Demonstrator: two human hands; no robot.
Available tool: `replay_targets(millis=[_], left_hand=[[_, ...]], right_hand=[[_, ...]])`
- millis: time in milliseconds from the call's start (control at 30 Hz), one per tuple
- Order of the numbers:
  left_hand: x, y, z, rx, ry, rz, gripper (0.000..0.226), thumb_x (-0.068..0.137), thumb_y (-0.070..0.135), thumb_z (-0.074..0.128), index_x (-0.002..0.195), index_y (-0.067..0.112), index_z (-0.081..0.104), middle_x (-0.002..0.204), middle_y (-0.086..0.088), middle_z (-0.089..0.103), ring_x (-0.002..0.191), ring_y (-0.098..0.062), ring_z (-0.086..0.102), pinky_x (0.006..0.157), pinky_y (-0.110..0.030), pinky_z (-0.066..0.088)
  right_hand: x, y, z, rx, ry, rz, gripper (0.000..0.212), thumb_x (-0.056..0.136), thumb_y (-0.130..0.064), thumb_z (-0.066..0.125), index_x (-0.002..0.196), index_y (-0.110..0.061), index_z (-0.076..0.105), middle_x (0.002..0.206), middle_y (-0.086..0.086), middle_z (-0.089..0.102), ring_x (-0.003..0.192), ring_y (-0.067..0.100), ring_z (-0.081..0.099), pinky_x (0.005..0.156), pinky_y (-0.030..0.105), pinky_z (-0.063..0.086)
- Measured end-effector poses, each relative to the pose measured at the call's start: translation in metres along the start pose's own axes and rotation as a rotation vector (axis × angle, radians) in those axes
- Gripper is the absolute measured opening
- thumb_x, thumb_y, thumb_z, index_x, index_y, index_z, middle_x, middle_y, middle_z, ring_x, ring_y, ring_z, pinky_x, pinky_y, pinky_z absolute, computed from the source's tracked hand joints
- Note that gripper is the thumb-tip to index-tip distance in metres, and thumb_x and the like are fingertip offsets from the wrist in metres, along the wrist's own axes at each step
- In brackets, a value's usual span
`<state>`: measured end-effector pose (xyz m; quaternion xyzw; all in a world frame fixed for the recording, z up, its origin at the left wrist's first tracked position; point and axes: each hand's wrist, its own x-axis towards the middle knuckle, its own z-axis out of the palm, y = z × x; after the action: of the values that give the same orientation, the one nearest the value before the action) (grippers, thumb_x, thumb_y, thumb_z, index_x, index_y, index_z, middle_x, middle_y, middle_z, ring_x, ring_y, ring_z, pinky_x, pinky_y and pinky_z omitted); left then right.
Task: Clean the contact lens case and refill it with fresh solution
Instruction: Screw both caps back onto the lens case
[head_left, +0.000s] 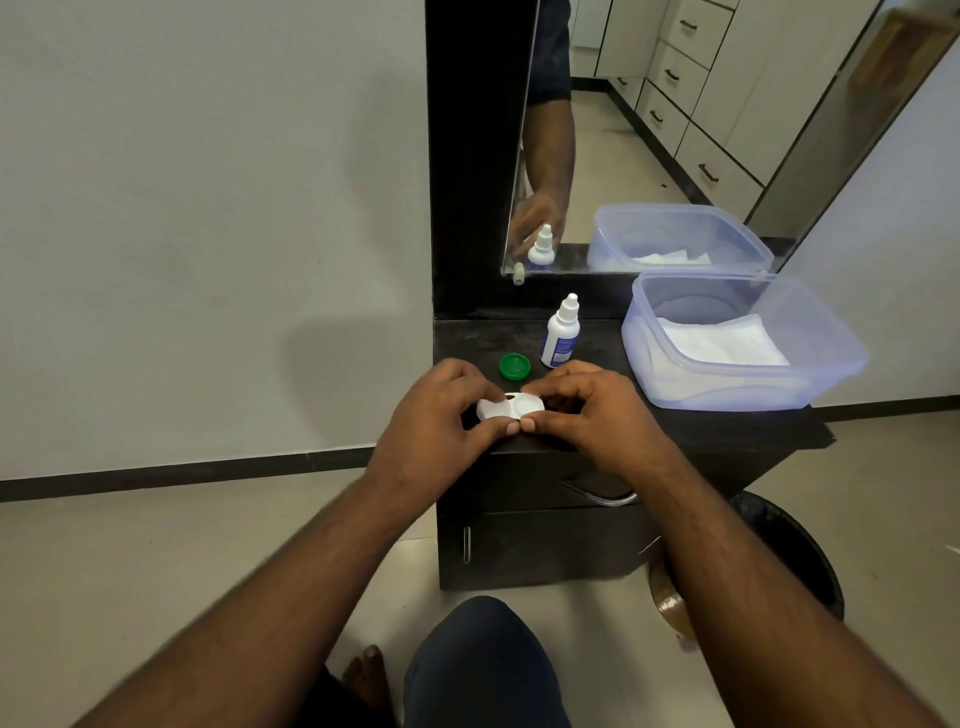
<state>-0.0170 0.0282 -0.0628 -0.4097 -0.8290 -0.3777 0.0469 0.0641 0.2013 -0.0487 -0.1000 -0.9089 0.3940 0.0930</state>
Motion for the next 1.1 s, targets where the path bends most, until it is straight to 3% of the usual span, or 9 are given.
replay_targets(millis=[100, 367, 500, 600, 800, 967, 1100], left_hand=[[-0.001, 0.000, 0.004, 0.043, 0.017, 0.095, 0.017, 0.079, 0.019, 0.076, 0.093, 0.010, 0.072, 0.095, -0.005, 0.066, 0.085, -0.016, 0.060, 0.071, -0.028, 0.050], [0.006, -0.005, -0.008, -0.068, -0.073, 0.142, 0.019, 0.077, 0.015, 0.078, 0.094, 0.006, 0.075, 0.100, -0.007, 0.068, 0.085, -0.014, 0.063, 0.071, -0.019, 0.050], [0.003, -0.007, -0.006, -0.088, -0.066, 0.124, 0.020, 0.078, 0.016, 0.078, 0.095, 0.007, 0.075, 0.101, -0.005, 0.067, 0.086, -0.014, 0.063, 0.071, -0.025, 0.053], [0.002, -0.006, -0.004, -0.106, -0.052, 0.095, 0.019, 0.078, 0.018, 0.078, 0.095, 0.009, 0.075, 0.100, -0.003, 0.065, 0.084, -0.012, 0.061, 0.070, -0.021, 0.050], [0.003, -0.006, -0.004, -0.092, -0.065, 0.079, 0.022, 0.078, 0.020, 0.078, 0.096, 0.008, 0.075, 0.101, -0.003, 0.065, 0.085, -0.012, 0.060, 0.068, -0.016, 0.046], [0.003, -0.009, -0.001, -0.085, -0.055, 0.077, 0.022, 0.079, 0.023, 0.077, 0.096, 0.010, 0.075, 0.102, -0.001, 0.065, 0.086, -0.008, 0.059, 0.070, -0.014, 0.047], [0.001, -0.010, 0.000, -0.102, -0.043, 0.077, 0.022, 0.078, 0.023, 0.078, 0.097, 0.011, 0.076, 0.101, 0.001, 0.064, 0.085, -0.006, 0.059, 0.071, -0.009, 0.045]], right_hand=[[0.001, 0.001, 0.001, 0.008, -0.004, 0.001, 0.034, 0.074, -0.018, 0.079, 0.107, -0.021, 0.072, 0.099, -0.010, 0.063, 0.093, 0.005, 0.060, 0.079, 0.014, 0.044], [0.001, -0.004, -0.001, 0.002, -0.016, -0.002, 0.031, 0.074, -0.017, 0.079, 0.104, -0.024, 0.072, 0.098, -0.011, 0.062, 0.093, 0.006, 0.059, 0.082, 0.018, 0.047], [0.002, -0.002, -0.004, 0.017, -0.032, 0.017, 0.031, 0.074, -0.023, 0.079, 0.104, -0.026, 0.072, 0.098, -0.011, 0.065, 0.092, 0.005, 0.061, 0.084, 0.022, 0.049], [0.006, -0.004, -0.012, 0.083, -0.041, 0.077, 0.029, 0.086, -0.027, 0.067, 0.115, -0.028, 0.068, 0.117, -0.009, 0.066, 0.105, 0.003, 0.059, 0.098, 0.030, 0.046], [0.025, -0.024, -0.016, -0.306, -0.225, 0.045, 0.040, 0.097, -0.010, 0.047, 0.135, -0.022, 0.051, 0.138, 0.003, 0.053, 0.124, 0.018, 0.050, 0.106, 0.027, 0.036], [0.022, -0.028, -0.021, -0.587, -0.280, 0.056, 0.036, 0.096, -0.020, 0.050, 0.132, -0.018, 0.055, 0.128, 0.009, 0.058, 0.117, 0.024, 0.054, 0.103, 0.032, 0.040], [0.002, -0.024, -0.032, -0.638, -0.215, 0.045, 0.029, 0.089, -0.030, 0.063, 0.113, -0.014, 0.069, 0.112, 0.007, 0.061, 0.100, 0.020, 0.057, 0.086, 0.029, 0.045]])
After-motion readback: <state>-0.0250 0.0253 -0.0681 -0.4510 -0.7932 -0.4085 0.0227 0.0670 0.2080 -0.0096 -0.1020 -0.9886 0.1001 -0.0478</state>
